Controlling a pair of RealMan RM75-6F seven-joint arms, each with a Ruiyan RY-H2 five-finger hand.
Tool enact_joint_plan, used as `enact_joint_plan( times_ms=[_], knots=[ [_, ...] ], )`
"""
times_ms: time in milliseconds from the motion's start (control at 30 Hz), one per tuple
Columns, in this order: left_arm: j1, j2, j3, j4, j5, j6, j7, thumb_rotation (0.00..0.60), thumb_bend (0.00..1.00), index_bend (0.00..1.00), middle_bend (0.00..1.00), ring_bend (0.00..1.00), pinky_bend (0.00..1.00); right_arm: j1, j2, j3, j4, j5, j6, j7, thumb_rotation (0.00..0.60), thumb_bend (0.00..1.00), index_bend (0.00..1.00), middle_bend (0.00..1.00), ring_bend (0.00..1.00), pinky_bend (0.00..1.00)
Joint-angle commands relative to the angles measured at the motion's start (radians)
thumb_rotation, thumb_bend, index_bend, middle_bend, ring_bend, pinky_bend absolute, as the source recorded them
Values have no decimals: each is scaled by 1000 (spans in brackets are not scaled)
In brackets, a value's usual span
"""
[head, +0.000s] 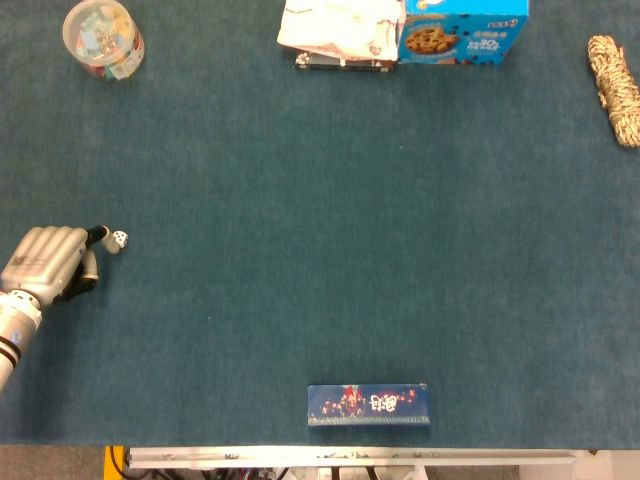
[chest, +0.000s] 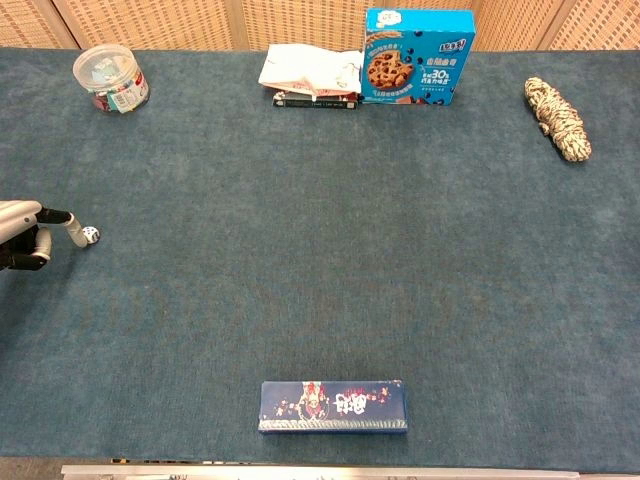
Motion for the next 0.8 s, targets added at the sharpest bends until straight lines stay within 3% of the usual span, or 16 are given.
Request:
enact_joint_plan(
  times_ms=[33, 800],
  knots=[
    [-4, 0, -2, -3, -1, -3, 4, 600, 998, 354, 1000, 1000, 1000, 0, 0, 0, -1, 1, -1, -1, 600, 223, 799, 608, 534, 773],
    [-35, -2, -23, -32, -33, -8, 45, 600, 998, 355, 1000, 1000, 1000, 0, 4, 0, -4, -2, 3, 10, 600, 223, 799, 608, 534, 773]
  ],
)
